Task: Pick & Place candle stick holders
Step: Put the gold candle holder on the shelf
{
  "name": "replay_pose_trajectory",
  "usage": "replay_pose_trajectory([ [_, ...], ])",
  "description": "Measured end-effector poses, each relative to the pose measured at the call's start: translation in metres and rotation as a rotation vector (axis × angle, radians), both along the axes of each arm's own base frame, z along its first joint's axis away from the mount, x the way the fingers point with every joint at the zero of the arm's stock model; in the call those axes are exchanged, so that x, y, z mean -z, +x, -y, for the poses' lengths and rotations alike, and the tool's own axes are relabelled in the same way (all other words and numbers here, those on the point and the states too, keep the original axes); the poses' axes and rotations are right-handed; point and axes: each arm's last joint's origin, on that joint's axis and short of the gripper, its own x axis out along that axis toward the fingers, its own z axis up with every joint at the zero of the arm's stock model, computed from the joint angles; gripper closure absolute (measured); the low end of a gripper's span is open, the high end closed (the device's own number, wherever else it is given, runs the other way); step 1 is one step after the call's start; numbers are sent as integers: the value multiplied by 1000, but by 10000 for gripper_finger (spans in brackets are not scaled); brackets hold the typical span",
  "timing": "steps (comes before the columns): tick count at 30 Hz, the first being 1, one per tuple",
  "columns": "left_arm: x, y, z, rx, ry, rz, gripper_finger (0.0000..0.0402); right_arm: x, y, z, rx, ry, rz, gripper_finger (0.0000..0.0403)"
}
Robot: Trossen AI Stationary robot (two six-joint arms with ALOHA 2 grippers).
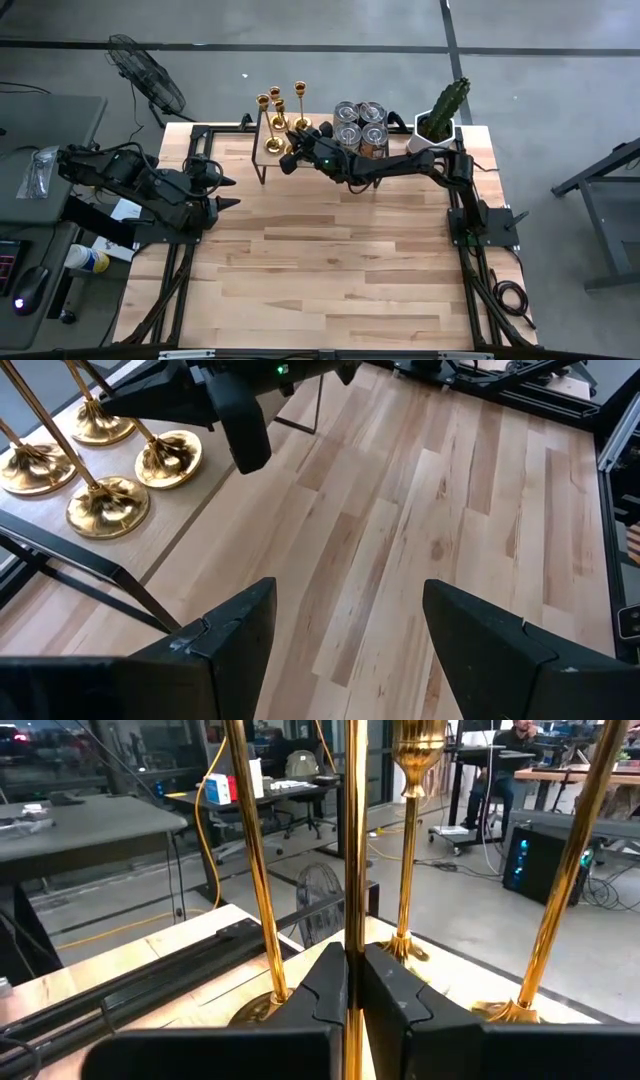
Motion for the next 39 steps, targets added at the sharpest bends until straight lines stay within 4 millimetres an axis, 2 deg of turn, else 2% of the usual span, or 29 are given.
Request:
replay_pose_trajectory([
  [8, 0, 0, 0, 0, 0, 0, 156, 0, 0, 0, 1, 0, -2, 394],
  [21, 0, 0, 0, -1, 0, 0, 156, 1, 0, 0, 3, 2, -12, 318],
  [26, 0, 0, 0, -1, 0, 0, 156, 1, 0, 0, -1, -32, -37, 281],
  [39, 0, 0, 0, -1, 0, 0, 156, -2, 1, -1, -64, -37, -13, 154],
])
